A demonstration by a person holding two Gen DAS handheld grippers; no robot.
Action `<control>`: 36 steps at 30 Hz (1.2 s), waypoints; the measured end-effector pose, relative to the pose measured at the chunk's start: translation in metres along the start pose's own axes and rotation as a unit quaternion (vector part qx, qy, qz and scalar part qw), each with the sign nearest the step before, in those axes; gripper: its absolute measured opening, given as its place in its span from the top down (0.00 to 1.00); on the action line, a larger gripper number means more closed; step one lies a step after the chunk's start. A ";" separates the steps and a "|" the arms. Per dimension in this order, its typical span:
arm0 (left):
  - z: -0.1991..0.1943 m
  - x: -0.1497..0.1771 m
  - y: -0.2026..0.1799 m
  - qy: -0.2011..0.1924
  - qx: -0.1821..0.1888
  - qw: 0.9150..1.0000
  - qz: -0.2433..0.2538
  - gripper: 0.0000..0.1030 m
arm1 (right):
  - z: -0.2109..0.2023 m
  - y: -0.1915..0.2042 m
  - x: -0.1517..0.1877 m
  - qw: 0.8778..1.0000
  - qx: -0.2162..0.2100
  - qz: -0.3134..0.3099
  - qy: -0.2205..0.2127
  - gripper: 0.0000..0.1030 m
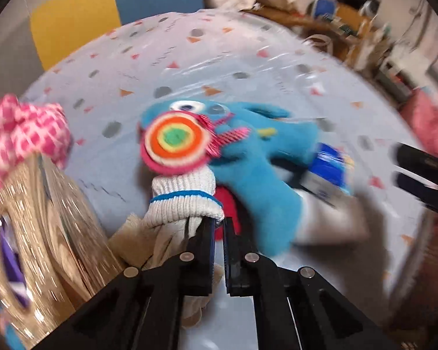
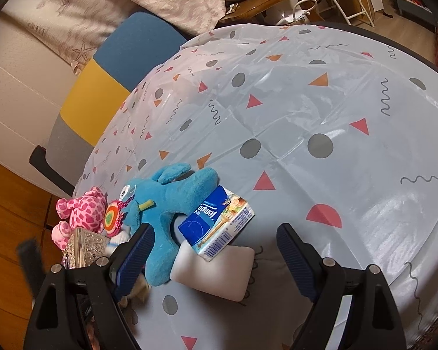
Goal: Organize soft objects
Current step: 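Grasp the white knit glove with the left tool and lift it, then carry the glove toward the tray with the left tool while the right tool grasps the beige mesh cloth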
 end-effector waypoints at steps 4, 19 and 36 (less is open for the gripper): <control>-0.024 0.003 0.000 -0.017 0.030 0.999 -0.022 0.95 | 0.000 -0.001 -0.001 1.000 0.004 -0.002 -0.001 0.15; -0.081 0.050 -0.041 -0.038 0.055 0.997 0.044 0.78 | 0.003 -0.003 0.001 1.000 0.013 -0.004 0.005 0.15; 0.006 0.022 -0.024 -0.005 -0.058 0.988 0.140 0.60 | 0.005 -0.004 0.003 1.000 0.020 -0.006 0.010 0.15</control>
Point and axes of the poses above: each gripper's, at about its wrist camera, not at the fingertips, and z roughly the way its jaws point, y to its left, x to its underside, the point moved 9 cm from there along z, roughly the way its jaws point, and after that the axes turned 11 degrees about -y, right-handed, at the moved point
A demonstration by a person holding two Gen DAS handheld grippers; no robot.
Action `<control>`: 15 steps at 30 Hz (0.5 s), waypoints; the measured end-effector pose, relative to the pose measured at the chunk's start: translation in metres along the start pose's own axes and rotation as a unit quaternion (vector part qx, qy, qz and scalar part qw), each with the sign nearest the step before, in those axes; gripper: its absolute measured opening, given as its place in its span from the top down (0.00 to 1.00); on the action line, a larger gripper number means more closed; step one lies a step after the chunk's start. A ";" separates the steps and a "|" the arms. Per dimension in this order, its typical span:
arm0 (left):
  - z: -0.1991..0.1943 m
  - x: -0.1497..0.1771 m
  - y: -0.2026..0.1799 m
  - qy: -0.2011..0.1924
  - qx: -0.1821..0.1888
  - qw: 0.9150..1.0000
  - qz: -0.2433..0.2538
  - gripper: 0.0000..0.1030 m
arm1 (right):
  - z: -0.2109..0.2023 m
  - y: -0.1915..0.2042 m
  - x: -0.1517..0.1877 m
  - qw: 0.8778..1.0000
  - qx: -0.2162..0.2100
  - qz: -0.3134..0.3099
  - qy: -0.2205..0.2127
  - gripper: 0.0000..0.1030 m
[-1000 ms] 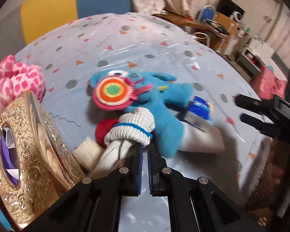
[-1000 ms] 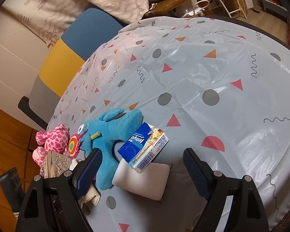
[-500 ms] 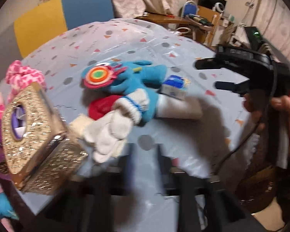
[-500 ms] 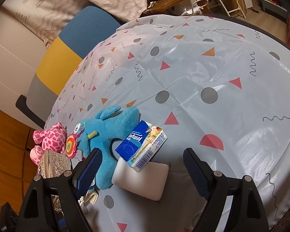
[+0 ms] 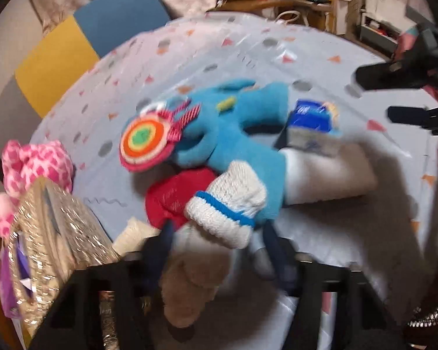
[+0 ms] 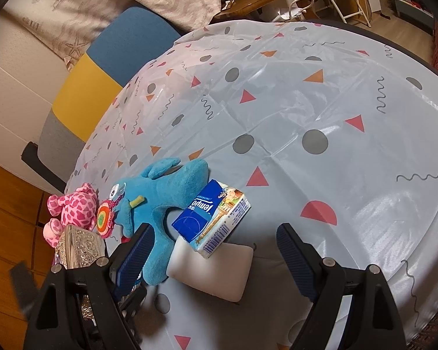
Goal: Organize soft objects
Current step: 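Carry the glove toward the tray with the left tool while the right tool grasps the beige mesh cloth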
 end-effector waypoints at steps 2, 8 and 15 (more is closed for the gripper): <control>-0.002 0.005 0.002 -0.007 0.007 1.000 -0.017 0.68 | 0.000 0.000 0.000 1.000 0.001 -0.002 -0.001 0.15; -0.053 0.029 0.002 -0.047 0.039 0.995 -0.076 0.69 | 0.000 0.004 0.001 1.000 -0.005 -0.012 -0.001 0.15; -0.112 0.110 0.014 -0.027 0.095 0.969 -0.226 0.69 | 0.002 0.039 0.017 0.995 -0.059 -0.071 0.027 0.15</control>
Point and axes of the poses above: each gripper's, at about its wrist camera, not at the fingertips, and z roughly the way its jaws point, y to its left, x to its underside, the point moved 9 cm from there along z, roughly the way its jaws point, and after that the axes turned 11 degrees about -y, right-handed, at the moved point
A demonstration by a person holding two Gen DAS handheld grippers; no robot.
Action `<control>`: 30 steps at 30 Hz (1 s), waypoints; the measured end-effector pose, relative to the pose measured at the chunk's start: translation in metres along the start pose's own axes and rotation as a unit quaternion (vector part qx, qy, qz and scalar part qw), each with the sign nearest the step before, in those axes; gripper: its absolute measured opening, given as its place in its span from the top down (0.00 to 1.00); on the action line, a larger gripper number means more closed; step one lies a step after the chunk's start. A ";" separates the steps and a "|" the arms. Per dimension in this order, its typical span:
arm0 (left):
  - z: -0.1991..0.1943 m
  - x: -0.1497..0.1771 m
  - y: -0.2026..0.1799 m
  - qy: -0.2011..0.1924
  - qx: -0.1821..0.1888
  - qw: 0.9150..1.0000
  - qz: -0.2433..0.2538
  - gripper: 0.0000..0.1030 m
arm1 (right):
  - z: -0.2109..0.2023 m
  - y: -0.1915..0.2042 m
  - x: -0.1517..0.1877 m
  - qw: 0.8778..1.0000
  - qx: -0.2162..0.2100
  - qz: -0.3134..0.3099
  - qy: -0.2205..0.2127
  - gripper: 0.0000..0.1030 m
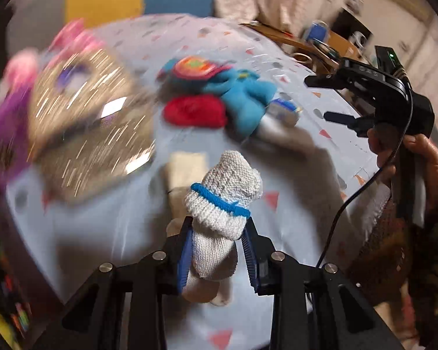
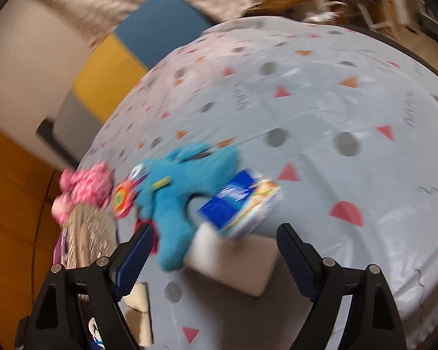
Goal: Organize soft objects
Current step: 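Carry the glove toward the tray with the left tool while the right tool grasps the beige mesh cloth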
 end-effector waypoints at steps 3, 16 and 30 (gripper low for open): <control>-0.016 0.022 0.018 -0.004 -0.012 0.999 -0.033 0.69 | 0.006 0.035 0.019 0.996 -0.043 -0.064 0.033 0.17; -0.031 0.036 0.036 -0.047 0.017 0.994 -0.101 0.69 | 0.020 0.118 0.157 0.959 -0.135 -0.111 0.223 0.31; -0.073 0.042 0.053 -0.103 0.026 0.986 -0.126 0.71 | 0.042 0.142 0.221 0.948 -0.144 -0.105 0.263 0.78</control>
Point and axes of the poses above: each gripper's, at about its wrist camera, not at the fingertips, and z roughly the way its jaws point, y to its left, x to its underside, the point moved 9 cm from there along z, roughly the way its jaws point, and after that the axes turned 11 degrees about -y, right-handed, at the moved point
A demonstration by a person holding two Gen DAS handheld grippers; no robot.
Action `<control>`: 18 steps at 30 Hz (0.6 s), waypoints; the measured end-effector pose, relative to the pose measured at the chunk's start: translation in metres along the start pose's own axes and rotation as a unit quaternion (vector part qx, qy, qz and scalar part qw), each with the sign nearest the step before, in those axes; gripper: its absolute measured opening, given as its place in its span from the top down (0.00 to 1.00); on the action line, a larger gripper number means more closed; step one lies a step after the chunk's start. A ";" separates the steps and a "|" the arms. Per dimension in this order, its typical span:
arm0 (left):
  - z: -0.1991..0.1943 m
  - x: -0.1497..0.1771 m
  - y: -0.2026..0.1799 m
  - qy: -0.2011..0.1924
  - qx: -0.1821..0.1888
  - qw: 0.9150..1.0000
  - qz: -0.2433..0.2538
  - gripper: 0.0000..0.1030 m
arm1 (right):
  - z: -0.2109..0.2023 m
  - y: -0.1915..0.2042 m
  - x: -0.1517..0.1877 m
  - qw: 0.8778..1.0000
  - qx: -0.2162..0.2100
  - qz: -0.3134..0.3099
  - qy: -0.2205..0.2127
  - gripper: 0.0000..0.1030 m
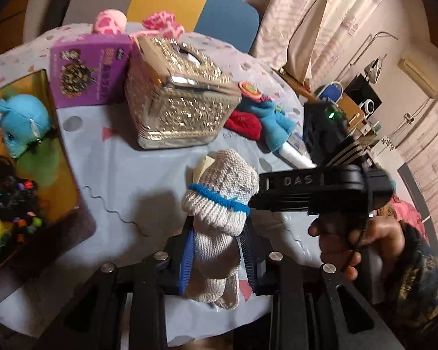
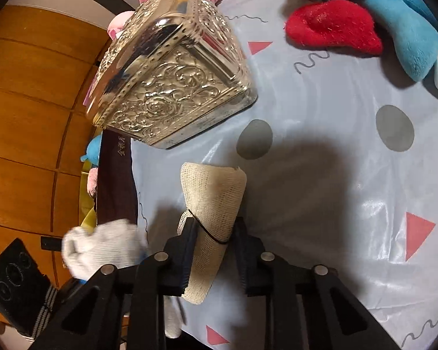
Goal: Organize soft objects
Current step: 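Lower the glove into the gold tray and open the left tool while the right tool holds the beige cloth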
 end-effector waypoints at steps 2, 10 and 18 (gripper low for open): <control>-0.017 -0.006 0.001 -0.018 -0.001 1.000 -0.001 0.71 | 0.000 0.000 -0.001 1.000 0.005 -0.013 -0.003 0.78; -0.057 -0.022 0.020 -0.059 -0.017 0.998 -0.031 0.71 | 0.004 0.008 -0.005 0.997 0.018 -0.071 -0.011 0.77; -0.083 -0.034 0.048 -0.087 -0.067 0.993 -0.050 0.71 | 0.002 0.013 -0.004 0.993 0.036 -0.105 -0.028 0.77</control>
Point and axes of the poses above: each gripper's, at about its wrist camera, not at the fingertips, and z roughly the way its jaws point, y to its left, x to its underside, the point moved 9 cm from there along z, roughly the way its jaws point, and after that the axes turned 11 degrees about -y, right-handed, at the moved point
